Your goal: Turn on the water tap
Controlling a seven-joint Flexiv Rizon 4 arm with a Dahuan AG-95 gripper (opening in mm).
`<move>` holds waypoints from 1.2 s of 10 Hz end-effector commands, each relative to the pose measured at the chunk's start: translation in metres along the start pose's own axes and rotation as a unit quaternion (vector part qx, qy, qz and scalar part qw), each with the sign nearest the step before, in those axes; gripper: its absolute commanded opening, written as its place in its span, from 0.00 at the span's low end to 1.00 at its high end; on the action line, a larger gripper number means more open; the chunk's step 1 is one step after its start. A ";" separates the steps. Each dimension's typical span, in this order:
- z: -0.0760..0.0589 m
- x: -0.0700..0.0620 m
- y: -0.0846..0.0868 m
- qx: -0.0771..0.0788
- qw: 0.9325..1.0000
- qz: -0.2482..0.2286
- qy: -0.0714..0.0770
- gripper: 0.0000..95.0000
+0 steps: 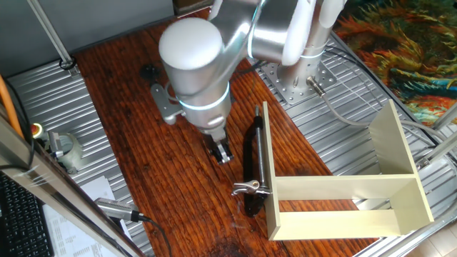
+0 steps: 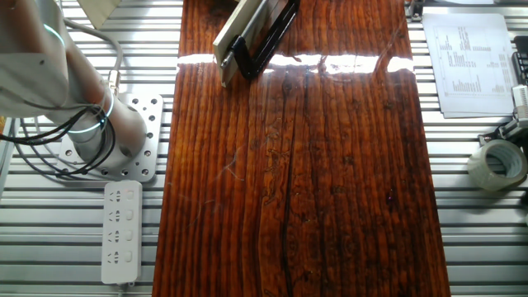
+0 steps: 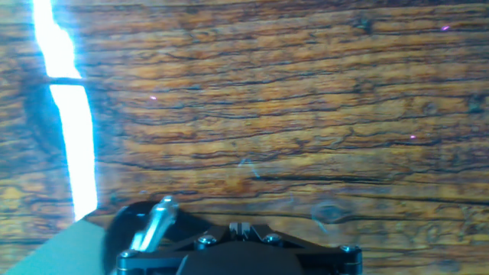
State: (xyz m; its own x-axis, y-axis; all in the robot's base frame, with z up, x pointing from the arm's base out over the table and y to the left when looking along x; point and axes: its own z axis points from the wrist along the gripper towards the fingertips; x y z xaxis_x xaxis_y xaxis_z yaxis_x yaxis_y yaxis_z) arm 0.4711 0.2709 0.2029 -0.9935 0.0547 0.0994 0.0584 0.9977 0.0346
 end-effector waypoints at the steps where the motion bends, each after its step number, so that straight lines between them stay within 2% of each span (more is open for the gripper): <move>1: 0.009 0.002 0.016 -0.005 1.000 0.020 -0.003 0.00; 3: 0.015 0.006 0.026 -0.005 1.000 0.025 -0.004 0.00; 4: 0.019 0.012 0.031 -0.006 0.999 0.032 -0.006 0.00; 6: 0.021 0.019 0.033 -0.007 0.999 0.036 -0.007 0.00; 12: 0.021 0.021 0.035 -0.033 0.998 0.056 -0.021 0.00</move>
State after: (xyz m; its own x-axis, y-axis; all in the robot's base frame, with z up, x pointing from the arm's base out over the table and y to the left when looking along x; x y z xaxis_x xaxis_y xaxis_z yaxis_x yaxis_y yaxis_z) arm 0.4495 0.3079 0.1856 -0.9832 0.1699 0.0665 0.1756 0.9802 0.0919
